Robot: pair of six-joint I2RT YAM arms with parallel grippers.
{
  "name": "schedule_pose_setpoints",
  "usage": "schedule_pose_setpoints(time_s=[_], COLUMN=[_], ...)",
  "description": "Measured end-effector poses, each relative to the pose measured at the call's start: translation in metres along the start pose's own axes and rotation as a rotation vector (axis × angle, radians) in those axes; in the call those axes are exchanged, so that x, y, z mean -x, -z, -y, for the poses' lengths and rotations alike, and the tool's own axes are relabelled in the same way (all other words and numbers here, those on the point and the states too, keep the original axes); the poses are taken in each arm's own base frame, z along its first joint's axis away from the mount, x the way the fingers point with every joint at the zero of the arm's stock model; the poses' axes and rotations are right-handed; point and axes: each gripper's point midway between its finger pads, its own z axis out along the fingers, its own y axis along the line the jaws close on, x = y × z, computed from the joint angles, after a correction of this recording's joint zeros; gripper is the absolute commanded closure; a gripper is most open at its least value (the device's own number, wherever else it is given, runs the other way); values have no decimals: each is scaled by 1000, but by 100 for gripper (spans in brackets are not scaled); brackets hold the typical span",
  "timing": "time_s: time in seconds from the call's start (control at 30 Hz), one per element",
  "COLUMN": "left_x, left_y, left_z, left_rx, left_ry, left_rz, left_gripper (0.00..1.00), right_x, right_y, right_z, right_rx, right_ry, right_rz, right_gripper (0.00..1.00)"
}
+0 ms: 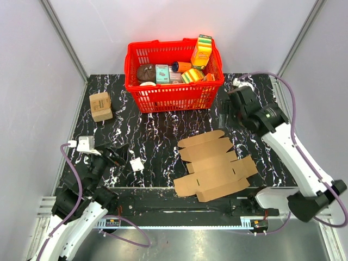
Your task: Fold the paper box
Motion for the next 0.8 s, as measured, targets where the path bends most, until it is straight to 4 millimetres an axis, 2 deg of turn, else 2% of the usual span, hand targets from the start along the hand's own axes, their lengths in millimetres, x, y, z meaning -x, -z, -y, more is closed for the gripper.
schedule_pose_setpoints(time_s=[0.1,0.23,0.3,0.37,0.43,0.57,0.63,0.7,0.73,0.8], left_x=[0,-6,-16,-37,-61,-118,-131,-140,-137,-162], left_y=[0,-6,-16,-34,-50,-61,-64,-71,-74,-74], left_z=[3,24,40,60,75,76,81,93,101,118], left_rx=[-16,-120,-178,-241,-291,-273,-265,-279,-298,-319], left_ry=[0,6,27,70,135,232,269,299,317,326], left_rz=[-2,-41,-110,-230,-324,-489,-533,-557,-545,-617], left_gripper=[1,1,1,1,1,1,1,1,1,1], right_x=[-22,-62,-78,-90,-93,-82,-77,-74,-73,-72], right_y=[4,-10,-19,-25,-23,-9,-2,2,2,3], right_z=[-13,-29,-33,-35,-35,-36,-36,-37,-37,-38], right_rx=[103,187,191,193,202,250,272,287,291,296], right_ry=[-126,-242,-272,-301,-329,-378,-395,-405,-408,-409], right_rz=[-7,-90,-134,-163,-158,-95,-67,-53,-49,-45], right_gripper=[15,14,14,14,14,14,14,14,14,14])
